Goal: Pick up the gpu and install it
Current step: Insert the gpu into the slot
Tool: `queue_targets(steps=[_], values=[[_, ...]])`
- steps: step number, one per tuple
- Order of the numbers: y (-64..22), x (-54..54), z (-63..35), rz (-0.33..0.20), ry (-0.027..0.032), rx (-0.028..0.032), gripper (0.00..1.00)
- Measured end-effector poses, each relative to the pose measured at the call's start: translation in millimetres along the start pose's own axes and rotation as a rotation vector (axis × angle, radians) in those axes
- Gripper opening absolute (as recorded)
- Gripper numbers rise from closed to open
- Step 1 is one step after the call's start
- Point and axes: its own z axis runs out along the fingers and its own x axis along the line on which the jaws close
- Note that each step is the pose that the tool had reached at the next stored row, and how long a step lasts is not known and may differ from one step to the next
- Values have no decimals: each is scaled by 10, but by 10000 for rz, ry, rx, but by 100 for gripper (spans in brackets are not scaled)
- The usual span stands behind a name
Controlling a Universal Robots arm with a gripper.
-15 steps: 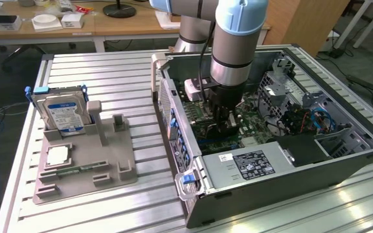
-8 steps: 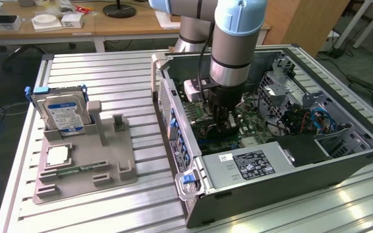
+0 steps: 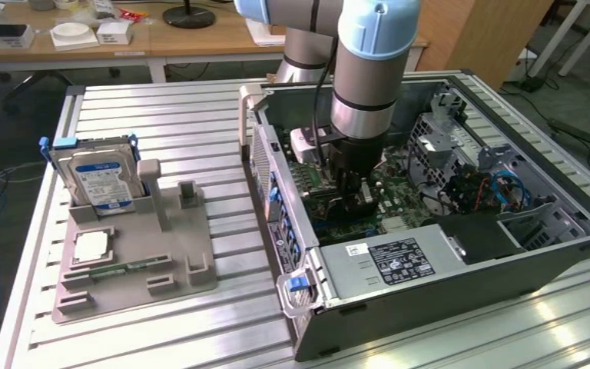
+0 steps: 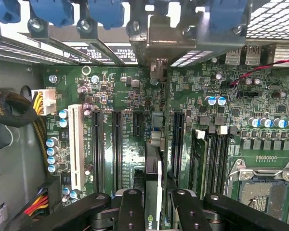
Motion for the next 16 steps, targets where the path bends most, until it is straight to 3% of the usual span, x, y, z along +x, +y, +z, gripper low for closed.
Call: queue_targets(steps=[8,10,16], values=[[10,-1,-3,10,4,10,26],[21,-5,-2,24,-31,-26,27],[11,-3,-70,17,-16,-27,33]])
